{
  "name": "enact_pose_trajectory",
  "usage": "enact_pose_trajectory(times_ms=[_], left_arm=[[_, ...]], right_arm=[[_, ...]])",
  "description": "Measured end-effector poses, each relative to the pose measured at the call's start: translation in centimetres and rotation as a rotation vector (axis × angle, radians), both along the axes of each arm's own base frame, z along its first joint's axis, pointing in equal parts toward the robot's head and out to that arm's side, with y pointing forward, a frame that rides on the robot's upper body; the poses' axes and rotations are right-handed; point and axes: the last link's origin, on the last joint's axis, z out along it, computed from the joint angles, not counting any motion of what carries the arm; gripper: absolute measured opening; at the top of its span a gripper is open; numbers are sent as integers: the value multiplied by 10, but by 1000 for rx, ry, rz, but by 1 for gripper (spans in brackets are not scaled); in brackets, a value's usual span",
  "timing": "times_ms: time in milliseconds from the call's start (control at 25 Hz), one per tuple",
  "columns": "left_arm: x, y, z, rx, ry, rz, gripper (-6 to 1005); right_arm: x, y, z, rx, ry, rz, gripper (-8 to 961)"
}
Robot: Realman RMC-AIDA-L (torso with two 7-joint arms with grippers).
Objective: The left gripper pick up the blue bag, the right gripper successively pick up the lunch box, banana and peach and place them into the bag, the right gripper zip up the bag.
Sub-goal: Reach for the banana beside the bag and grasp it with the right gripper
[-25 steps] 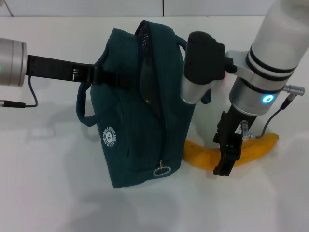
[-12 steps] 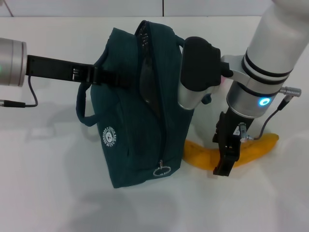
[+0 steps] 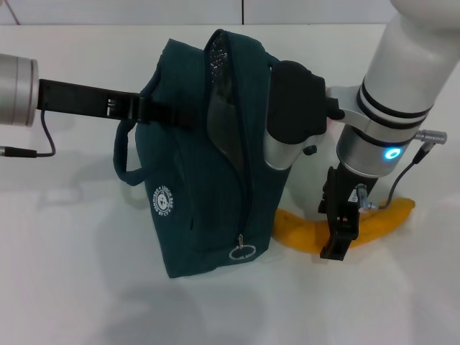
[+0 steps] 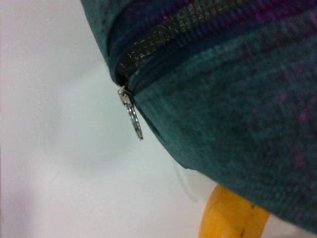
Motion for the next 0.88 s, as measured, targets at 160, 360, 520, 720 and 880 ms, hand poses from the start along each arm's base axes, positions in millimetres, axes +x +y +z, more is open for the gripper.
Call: enact_pose_trajectory(times_ms=[160,360,520,720,880], left_arm=[[0,0,0,1,0,-1,65],[0,0,0,3,0,-5,65],[1,0,0,5,-5,-9,65],[1,0,0,7,-10,-11,65],[-1,-1,1,8,-9,-7,65]], right_arm=[[0,0,0,-2,-4,6,772],[-1,0,-1,-6,-16,13,763],[-1,0,-2,-10,-18,9,757],[0,0,-1,-13,-26,3,588],[0,-1,-1,-11,-32,-4,480]])
